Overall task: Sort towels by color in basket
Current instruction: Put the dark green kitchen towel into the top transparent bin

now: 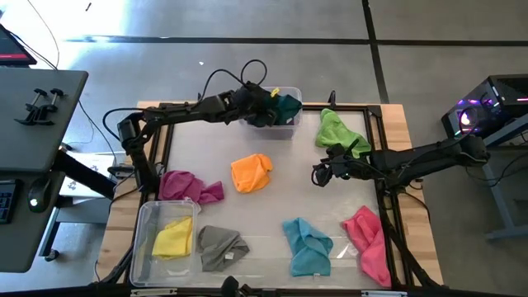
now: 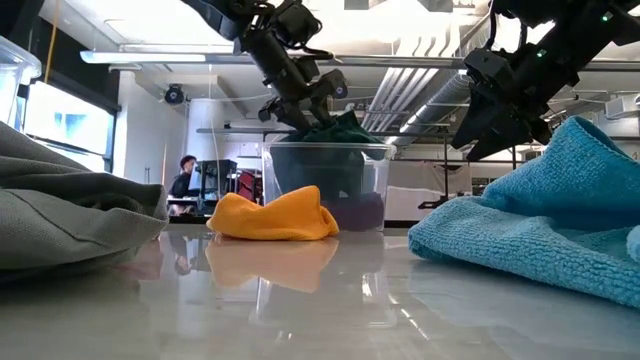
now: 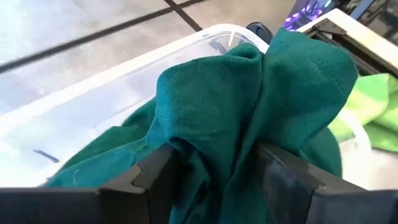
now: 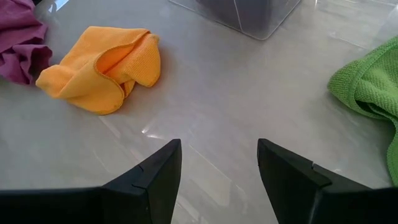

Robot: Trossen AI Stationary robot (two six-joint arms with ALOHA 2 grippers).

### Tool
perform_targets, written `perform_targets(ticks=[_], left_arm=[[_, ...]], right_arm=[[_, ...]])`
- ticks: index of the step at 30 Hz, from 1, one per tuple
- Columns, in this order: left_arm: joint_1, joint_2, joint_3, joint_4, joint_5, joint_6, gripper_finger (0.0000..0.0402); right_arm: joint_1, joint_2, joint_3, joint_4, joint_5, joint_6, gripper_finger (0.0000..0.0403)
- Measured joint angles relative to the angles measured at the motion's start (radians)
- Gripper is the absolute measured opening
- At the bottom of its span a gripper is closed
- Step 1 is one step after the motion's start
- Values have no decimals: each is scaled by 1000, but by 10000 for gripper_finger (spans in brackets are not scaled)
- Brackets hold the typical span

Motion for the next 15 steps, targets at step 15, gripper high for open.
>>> perform_targets(ticks=[15], left_arm=[[70, 0, 59, -21, 58, -4, 267]], right_arm=[[0, 0, 0, 0, 0, 0, 204]])
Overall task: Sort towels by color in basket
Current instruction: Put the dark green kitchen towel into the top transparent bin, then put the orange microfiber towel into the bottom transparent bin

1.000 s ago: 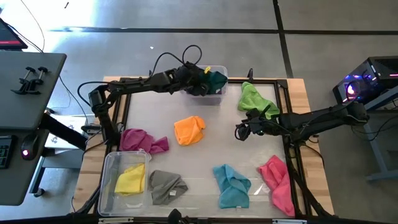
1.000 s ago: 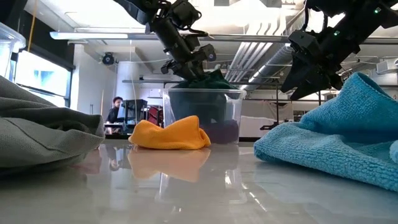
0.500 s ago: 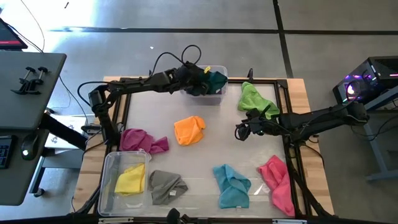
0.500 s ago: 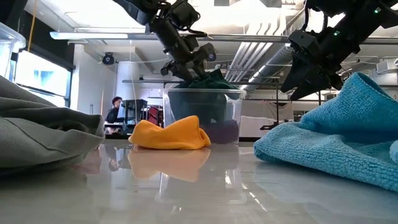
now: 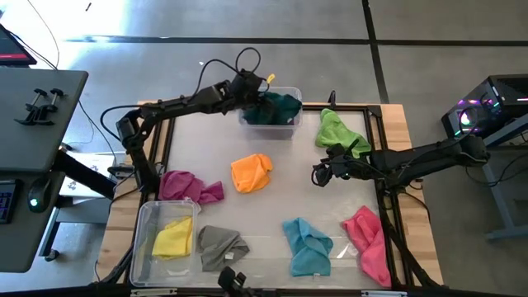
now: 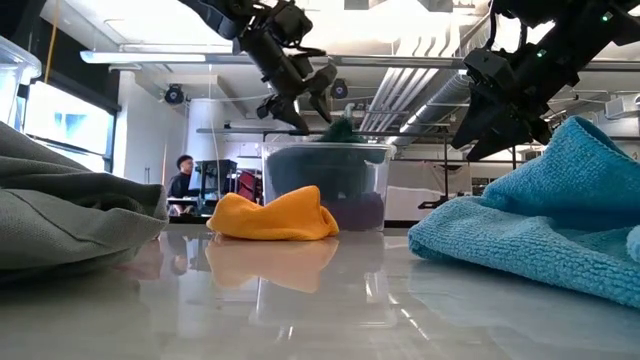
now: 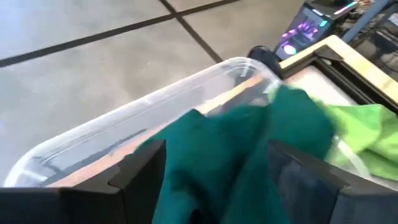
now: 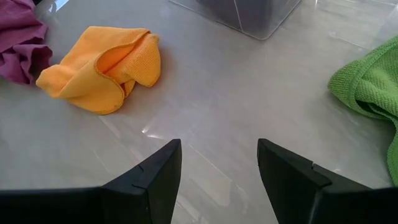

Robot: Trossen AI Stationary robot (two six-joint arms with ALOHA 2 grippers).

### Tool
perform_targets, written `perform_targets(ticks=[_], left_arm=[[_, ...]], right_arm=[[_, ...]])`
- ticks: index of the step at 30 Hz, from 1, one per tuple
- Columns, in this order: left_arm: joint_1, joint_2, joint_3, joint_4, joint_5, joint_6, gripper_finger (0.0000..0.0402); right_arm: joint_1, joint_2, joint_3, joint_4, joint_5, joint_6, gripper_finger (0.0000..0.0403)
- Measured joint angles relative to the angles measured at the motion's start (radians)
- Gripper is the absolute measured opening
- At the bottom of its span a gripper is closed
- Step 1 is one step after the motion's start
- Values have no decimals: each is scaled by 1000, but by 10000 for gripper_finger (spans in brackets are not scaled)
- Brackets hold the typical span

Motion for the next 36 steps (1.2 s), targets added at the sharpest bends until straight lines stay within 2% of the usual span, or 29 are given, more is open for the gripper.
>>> perform_targets(ticks=[5, 10, 15, 21, 31, 36], left_arm=[[-8, -7, 43, -27, 0, 43, 259], [-33, -9, 66, 24, 61, 103, 209], [-33, 15, 66, -9, 67, 102, 158], [-44, 19, 66, -39, 85, 115, 119], [-209, -130, 65, -50, 88, 338, 72], [-304, -191, 65, -92, 83, 350, 64]], right_arm=[[0, 0, 0, 0, -1, 0, 204], [0, 0, 0, -2, -1, 0, 204], [0, 0, 0, -5, 0, 0, 204], [0, 0, 0, -5, 0, 0, 204], [0, 0, 0, -4, 1, 17, 204], [0, 0, 0, -5, 17, -18, 204]])
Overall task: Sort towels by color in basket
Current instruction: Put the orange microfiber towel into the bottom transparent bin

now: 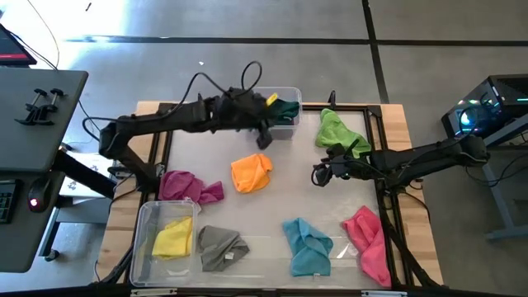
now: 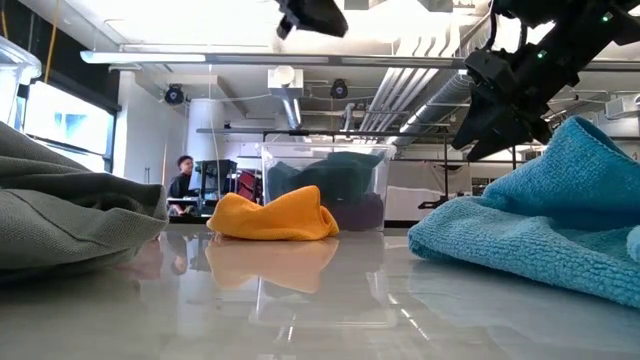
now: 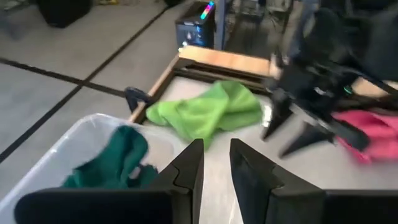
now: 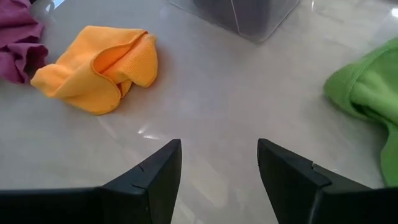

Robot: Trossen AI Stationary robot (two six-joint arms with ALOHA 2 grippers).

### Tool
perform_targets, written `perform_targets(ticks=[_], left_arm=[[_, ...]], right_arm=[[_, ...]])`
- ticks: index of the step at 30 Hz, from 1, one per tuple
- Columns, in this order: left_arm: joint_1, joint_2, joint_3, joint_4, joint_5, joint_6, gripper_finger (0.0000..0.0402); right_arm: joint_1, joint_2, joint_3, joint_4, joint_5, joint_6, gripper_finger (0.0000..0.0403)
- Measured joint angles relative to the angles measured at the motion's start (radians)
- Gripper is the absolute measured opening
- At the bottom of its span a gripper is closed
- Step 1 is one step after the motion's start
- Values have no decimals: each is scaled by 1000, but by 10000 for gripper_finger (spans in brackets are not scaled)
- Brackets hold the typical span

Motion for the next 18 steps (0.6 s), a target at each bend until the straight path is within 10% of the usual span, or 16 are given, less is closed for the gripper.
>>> perform_targets(ticks=[11, 18], left_arm=[[-231, -50, -20, -420, -78, -25, 62], [-278, -77, -265, -228, 75, -170, 62]], right_arm=[[0, 0, 0, 0, 19, -77, 204], [0, 0, 0, 1, 26, -72, 204]])
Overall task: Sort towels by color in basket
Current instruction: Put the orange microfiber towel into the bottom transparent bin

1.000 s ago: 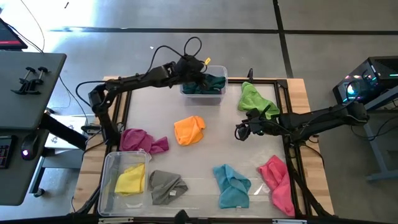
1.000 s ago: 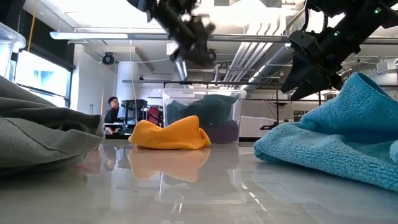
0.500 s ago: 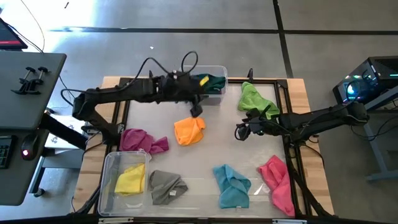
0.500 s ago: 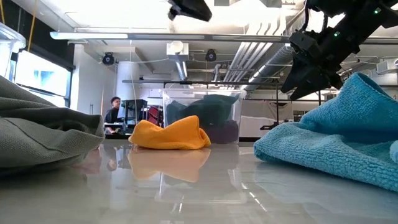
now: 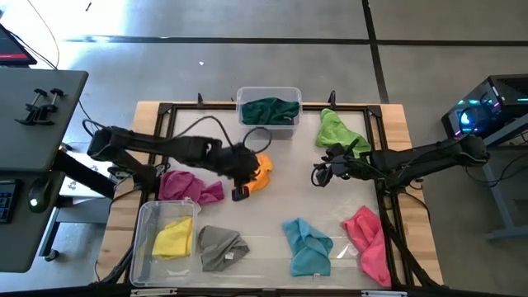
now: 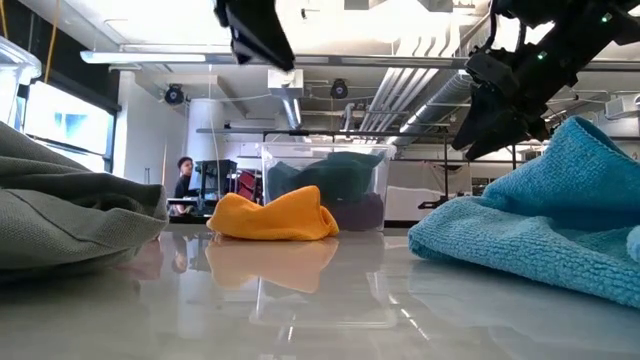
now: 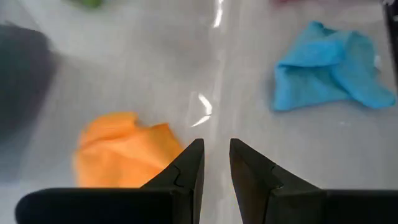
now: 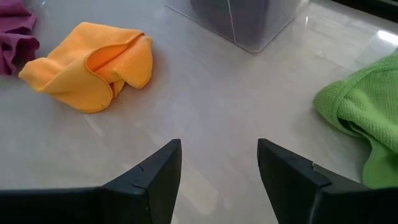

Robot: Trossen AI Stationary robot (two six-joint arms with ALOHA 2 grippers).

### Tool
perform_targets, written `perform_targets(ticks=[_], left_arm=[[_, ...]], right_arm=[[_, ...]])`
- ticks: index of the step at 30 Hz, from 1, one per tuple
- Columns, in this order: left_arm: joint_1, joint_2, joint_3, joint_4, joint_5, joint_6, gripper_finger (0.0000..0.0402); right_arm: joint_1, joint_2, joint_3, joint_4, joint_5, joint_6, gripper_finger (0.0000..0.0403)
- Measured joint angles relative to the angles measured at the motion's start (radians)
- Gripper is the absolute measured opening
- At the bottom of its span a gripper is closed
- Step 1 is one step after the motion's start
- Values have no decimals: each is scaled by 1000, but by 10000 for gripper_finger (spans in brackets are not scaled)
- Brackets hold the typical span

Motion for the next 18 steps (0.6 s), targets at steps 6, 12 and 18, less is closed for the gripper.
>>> perform_targets(ticks=[6, 12, 18], left_arm=[[7, -3, -205, 242, 22, -14, 78], [37, -2, -343, 408, 12, -32, 147], [60, 17, -424, 509, -109, -25, 228]], right_arm=[[0, 0, 0, 0, -34, 3, 204], [0, 0, 0, 0, -46, 33, 204], [0, 0, 0, -2, -61, 39, 204]])
